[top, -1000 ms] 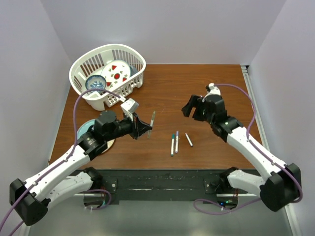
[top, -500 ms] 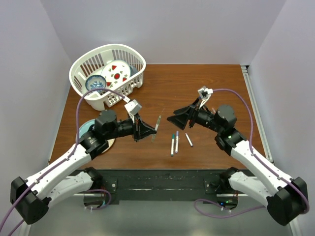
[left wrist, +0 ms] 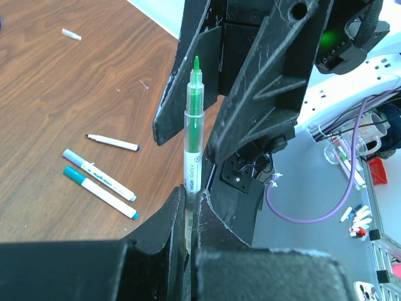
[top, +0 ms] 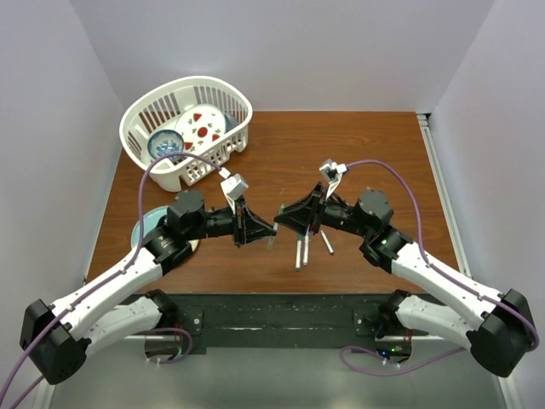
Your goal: Insert the pens into the pen caps
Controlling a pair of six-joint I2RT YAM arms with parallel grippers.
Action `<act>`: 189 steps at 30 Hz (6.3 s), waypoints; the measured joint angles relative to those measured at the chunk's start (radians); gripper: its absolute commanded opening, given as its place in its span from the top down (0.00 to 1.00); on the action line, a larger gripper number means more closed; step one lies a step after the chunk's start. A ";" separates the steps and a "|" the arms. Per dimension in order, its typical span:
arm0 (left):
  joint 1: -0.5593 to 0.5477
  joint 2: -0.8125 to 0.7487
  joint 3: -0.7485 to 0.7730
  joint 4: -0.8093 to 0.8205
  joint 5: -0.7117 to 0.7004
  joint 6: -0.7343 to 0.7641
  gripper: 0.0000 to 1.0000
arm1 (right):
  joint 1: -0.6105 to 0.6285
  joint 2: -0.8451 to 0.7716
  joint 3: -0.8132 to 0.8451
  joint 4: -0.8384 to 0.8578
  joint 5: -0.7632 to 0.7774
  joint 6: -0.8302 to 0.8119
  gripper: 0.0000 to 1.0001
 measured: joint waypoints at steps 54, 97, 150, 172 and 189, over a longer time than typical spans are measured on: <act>-0.003 -0.196 0.077 -0.296 -0.342 0.151 1.00 | -0.153 0.014 0.113 -0.573 0.706 0.074 0.38; -0.003 -0.222 0.069 -0.376 -0.426 0.175 1.00 | -0.755 1.005 0.866 -1.321 0.739 1.024 0.44; -0.003 -0.288 0.069 -0.376 -0.460 0.174 1.00 | -0.762 1.102 0.901 -1.293 0.676 0.582 1.00; -0.004 -0.071 0.002 -0.304 -0.311 0.080 1.00 | -0.493 0.822 0.410 -0.664 0.389 0.036 1.00; -0.005 0.027 -0.097 0.037 -0.061 -0.085 1.00 | -0.224 0.200 0.153 -0.150 0.148 0.098 1.00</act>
